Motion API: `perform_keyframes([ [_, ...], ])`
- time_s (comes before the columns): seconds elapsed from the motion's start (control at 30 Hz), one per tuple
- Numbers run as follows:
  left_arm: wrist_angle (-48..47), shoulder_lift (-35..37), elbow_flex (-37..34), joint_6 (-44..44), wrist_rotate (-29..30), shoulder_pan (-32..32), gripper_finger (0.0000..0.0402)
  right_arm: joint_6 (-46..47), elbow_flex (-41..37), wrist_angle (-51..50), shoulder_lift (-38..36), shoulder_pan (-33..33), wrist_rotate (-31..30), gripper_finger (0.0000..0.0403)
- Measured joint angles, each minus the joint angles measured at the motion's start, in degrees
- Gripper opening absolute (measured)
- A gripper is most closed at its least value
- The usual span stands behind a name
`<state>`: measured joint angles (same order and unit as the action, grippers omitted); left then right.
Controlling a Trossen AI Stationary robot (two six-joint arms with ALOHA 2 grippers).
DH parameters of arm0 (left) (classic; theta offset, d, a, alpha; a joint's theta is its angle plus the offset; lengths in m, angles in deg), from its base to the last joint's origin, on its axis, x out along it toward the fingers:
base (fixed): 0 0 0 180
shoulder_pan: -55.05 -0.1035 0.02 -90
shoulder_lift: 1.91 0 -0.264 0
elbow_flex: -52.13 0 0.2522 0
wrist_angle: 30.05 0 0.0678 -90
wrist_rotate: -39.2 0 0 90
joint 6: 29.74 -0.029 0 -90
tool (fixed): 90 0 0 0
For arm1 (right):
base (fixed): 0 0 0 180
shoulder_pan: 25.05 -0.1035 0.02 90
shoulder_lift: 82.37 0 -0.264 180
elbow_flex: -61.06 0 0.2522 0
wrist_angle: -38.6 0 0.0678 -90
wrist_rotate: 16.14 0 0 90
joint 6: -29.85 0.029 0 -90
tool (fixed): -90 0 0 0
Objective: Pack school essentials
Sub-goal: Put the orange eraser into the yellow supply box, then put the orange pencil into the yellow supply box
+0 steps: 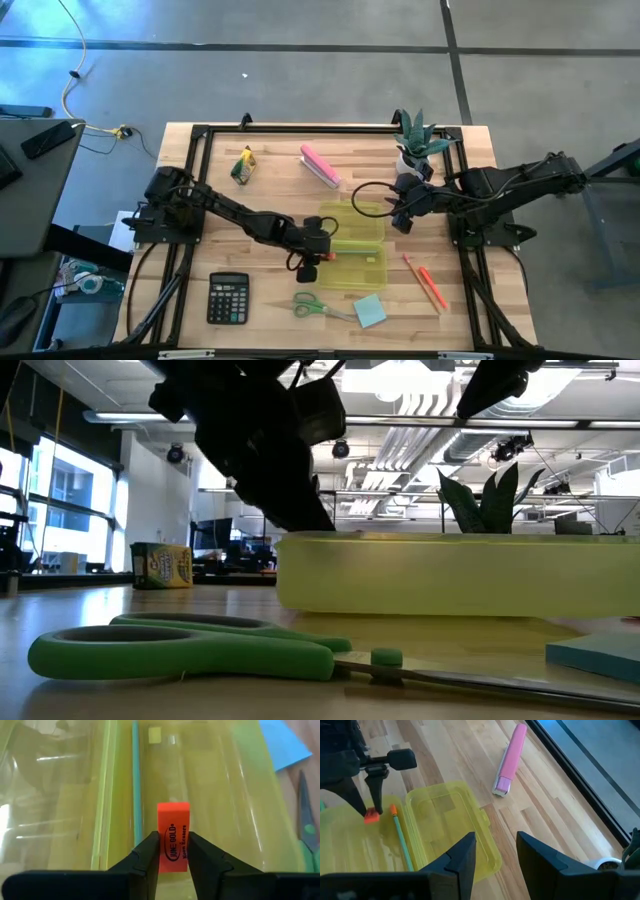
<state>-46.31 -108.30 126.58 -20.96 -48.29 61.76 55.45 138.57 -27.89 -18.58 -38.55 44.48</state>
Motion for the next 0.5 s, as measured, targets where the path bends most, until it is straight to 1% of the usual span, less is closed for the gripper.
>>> perform_keyframes([
  [0.17, -0.7, 0.0, 0.0, -2.7, 1.4, 0.0, 0.0119, 0.1, 0.0, -0.2, 0.0, 0.0, 0.5, 0.0134],
  [0.33, -0.8, 0.1, 0.0, -3.0, 3.6, 0.0, 0.0159, 2.1, 0.0, -1.2, 0.0, 0.0, 0.7, 0.0134],
  [0.43, -1.3, 0.5, 0.4, -3.1, 3.7, -0.2, 0.0176, 3.7, 0.0, -2.4, 0.0, 0.0, 1.0, 0.0134],
  [0.5, -4.5, 1.4, 1.7, -4.0, 2.7, -0.5, 0.0181, 4.5, 0.0, -3.1, 0.0, 0.0, 1.0, 0.0134],
])
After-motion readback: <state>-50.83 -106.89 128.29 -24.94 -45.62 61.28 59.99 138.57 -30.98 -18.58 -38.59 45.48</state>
